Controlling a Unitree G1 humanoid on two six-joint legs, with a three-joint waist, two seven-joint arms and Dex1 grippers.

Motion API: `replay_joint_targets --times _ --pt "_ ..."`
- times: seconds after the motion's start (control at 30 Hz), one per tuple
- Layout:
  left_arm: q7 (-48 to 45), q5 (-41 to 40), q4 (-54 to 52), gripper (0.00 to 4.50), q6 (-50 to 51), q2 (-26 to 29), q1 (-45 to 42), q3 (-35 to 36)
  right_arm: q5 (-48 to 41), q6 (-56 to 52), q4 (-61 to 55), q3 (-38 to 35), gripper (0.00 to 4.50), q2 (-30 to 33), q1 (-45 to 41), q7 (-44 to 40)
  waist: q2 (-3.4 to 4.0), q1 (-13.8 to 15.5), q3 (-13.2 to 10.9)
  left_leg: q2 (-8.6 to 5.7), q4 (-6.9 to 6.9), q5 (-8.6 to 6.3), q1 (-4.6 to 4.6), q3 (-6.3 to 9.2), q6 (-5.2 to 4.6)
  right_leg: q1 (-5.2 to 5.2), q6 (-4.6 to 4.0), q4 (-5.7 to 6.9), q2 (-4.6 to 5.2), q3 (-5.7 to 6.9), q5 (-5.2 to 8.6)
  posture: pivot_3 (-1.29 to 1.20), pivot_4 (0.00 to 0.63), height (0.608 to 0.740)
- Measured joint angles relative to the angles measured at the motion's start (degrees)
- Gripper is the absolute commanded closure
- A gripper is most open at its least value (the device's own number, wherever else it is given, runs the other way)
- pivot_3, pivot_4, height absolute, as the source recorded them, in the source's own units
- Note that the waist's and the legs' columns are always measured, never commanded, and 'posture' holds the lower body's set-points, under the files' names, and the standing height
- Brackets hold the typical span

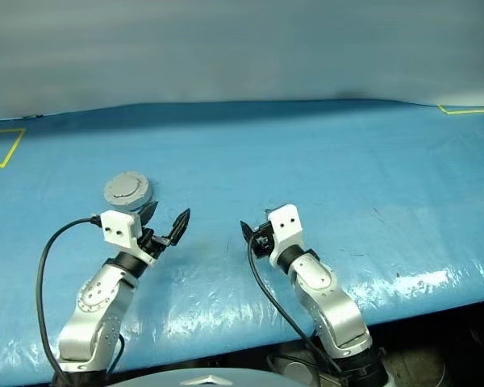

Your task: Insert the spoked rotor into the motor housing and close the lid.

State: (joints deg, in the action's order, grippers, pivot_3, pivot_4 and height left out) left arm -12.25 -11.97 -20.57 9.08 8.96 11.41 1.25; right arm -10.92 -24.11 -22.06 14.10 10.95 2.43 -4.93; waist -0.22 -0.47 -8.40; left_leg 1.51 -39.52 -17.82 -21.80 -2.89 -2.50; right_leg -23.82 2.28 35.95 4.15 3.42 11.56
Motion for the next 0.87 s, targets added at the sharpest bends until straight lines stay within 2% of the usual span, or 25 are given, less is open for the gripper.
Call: replay_joint_targets --times 0.07,0.23,0.47,0.57,0.87 --pt "2.3 2.6 0.0 0.27 -1.2 -1.1 1.5 -0.1 2.0 0.5 -0.2 -1.6 0.96 -1.3 1.6 2.3 0.00 0.0 0.0 0.01 0.00 -0.05 -0.01 0.00 -0.09 -0.01 -0.04 0.00 0.00 0.00 0.02 0.00 0.150 0.740" --pt "6.0 6.5 0.0 0.27 -2.2 -2.4 4.6 -0.1 10.0 4.0 -1.4 -0.5 0.96 -0.6 6.9 5.3 0.00 0.0 0.0 0.02 0.00 -0.11 -0.01 0.01 -0.19 -0.04 -0.10 0.01 0.02 0.03 0.09 0.00 0.150 0.740" --pt "4.4 4.0 1.2 0.27 -3.3 -3.0 3.8 0.8 11.2 4.1 -1.4 -0.4 0.96 -3.4 8.3 5.3 0.01 -0.1 0.0 0.06 -0.04 -0.11 -0.01 0.02 -0.18 -0.05 0.15 0.04 0.02 0.04 0.25 0.00 0.150 0.740" --pt "2.2 3.8 4.7 0.27 -5.7 -2.0 3.5 1.4 11.4 4.1 -1.4 -1.6 0.96 -3.7 7.7 5.1 0.01 -0.1 0.0 0.06 -0.03 -0.12 -0.01 0.01 -0.20 -0.06 -0.12 0.04 0.00 0.04 0.10 0.00 0.150 0.740" --pt "-0.5 3.0 12.4 0.27 -12.7 -2.0 2.7 2.9 12.9 4.1 -1.4 -2.2 0.96 -4.4 6.6 3.9 0.00 -0.1 0.0 0.05 -0.03 -0.14 -0.02 0.00 -0.23 -0.05 -0.14 0.03 0.01 0.04 0.11 0.00 0.150 0.740"
